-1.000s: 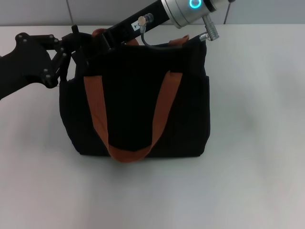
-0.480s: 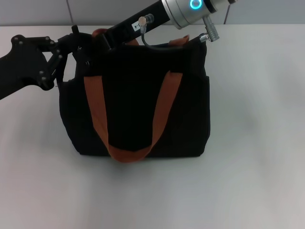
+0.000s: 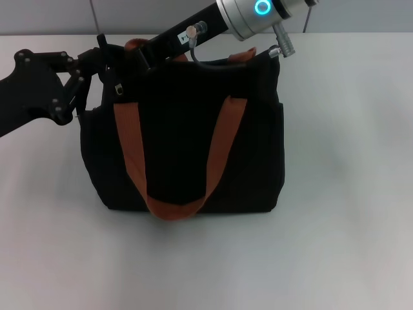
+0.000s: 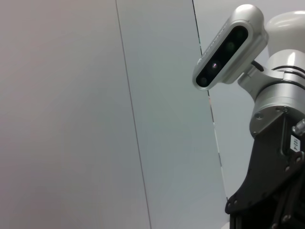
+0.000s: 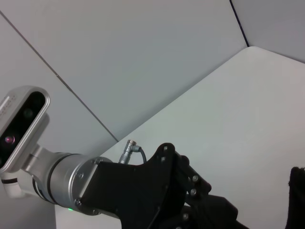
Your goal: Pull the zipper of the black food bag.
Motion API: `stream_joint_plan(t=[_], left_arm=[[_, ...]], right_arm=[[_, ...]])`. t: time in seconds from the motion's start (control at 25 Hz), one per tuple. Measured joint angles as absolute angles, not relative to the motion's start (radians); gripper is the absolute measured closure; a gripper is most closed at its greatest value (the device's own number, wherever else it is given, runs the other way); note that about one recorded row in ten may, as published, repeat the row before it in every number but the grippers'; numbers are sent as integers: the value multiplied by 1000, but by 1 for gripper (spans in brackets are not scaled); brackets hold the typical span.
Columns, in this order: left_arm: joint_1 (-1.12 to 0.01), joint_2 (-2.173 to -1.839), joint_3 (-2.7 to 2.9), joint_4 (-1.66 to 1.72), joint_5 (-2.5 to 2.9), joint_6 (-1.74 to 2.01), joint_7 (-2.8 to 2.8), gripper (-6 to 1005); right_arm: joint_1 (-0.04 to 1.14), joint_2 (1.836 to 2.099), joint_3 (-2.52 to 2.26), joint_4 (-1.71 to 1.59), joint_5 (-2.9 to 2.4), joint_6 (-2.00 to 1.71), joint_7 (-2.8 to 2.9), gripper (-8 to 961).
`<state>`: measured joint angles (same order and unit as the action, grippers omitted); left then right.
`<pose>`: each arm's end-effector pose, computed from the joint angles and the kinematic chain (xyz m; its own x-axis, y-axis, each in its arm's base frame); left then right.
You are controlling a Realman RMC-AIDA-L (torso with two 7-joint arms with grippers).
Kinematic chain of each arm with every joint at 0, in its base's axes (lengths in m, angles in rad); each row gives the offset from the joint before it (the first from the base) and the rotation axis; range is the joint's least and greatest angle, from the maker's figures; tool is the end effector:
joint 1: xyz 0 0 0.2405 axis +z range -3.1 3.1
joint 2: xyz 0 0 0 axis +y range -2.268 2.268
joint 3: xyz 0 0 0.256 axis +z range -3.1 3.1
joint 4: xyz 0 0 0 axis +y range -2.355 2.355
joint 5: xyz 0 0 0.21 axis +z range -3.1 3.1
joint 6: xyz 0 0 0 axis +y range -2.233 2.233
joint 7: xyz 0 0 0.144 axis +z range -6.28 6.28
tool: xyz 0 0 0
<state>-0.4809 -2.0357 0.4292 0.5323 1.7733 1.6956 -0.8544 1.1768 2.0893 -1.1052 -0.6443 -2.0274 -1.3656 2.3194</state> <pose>-0.2759 0.3216 0.0520 0.7366 -0.1606 0.6570 0.2836 -0.8085 -0.5156 0.0181 0.4104 -0.0612 0.8035 -0.5688 -0.1760 -0.5578 -0.8225 0.1115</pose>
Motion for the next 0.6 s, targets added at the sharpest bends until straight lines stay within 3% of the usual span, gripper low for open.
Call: stream_joint_plan(t=[0.6], left_arm=[[-477,-2036,425,532,1773,1695,-854,954]], right_arm=[[1174,2089,-1106,-648,-2018,-1375,2318,781]])
